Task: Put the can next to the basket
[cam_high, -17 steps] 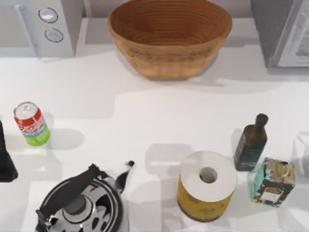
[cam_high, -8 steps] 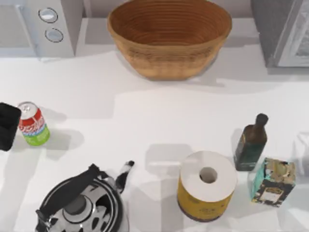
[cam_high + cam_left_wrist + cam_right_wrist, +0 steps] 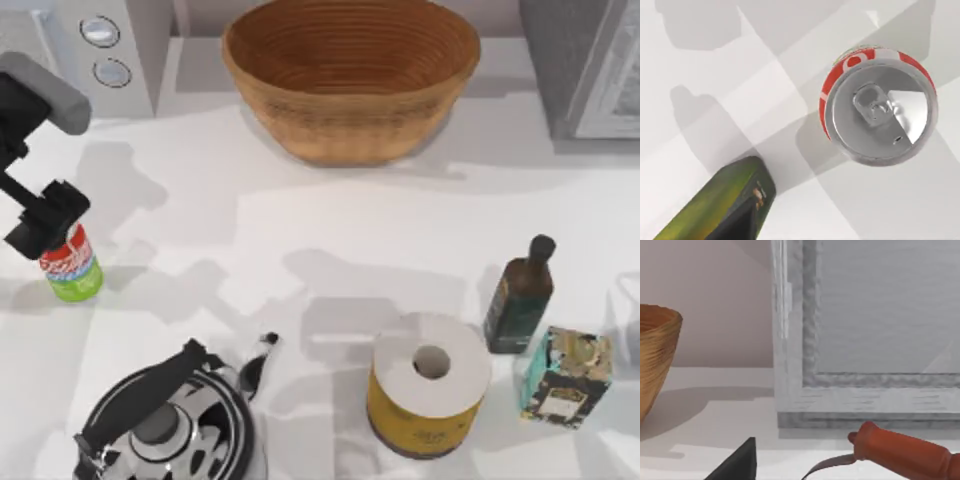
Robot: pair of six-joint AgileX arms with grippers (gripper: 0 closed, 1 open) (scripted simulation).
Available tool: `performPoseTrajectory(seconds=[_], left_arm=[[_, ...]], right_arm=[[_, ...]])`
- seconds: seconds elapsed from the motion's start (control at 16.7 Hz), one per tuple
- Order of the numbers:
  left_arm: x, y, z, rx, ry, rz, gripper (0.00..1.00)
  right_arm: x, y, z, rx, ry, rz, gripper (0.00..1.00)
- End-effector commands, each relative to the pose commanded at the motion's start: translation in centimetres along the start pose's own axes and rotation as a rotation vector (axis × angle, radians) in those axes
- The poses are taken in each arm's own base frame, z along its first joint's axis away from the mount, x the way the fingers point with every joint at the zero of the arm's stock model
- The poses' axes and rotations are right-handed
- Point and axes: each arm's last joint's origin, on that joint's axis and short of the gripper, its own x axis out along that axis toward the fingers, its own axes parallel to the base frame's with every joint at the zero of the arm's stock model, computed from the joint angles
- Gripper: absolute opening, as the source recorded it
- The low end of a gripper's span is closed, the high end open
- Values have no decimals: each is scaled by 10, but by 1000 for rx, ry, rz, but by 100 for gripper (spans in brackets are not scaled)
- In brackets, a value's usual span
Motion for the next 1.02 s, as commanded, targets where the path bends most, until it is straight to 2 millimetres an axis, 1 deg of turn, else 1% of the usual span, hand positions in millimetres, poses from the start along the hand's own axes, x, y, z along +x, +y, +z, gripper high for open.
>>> performPoseTrajectory(seconds=[0.18,0.36,0.78,0.9,1.02], left_arm=[[20,15,25,73,100,-78,100],[34,22,38,114,155,-125,100],[37,24,38,116,163,-132,100],[49,22,37,121,166,-136,100],[67,20,35,120,161,-131,100]], right_arm=[[0,0,0,0,0,0,100],[0,0,0,0,0,0,100],[0,0,0,0,0,0,100],[0,0,0,0,0,0,100],[0,0,0,0,0,0,100]])
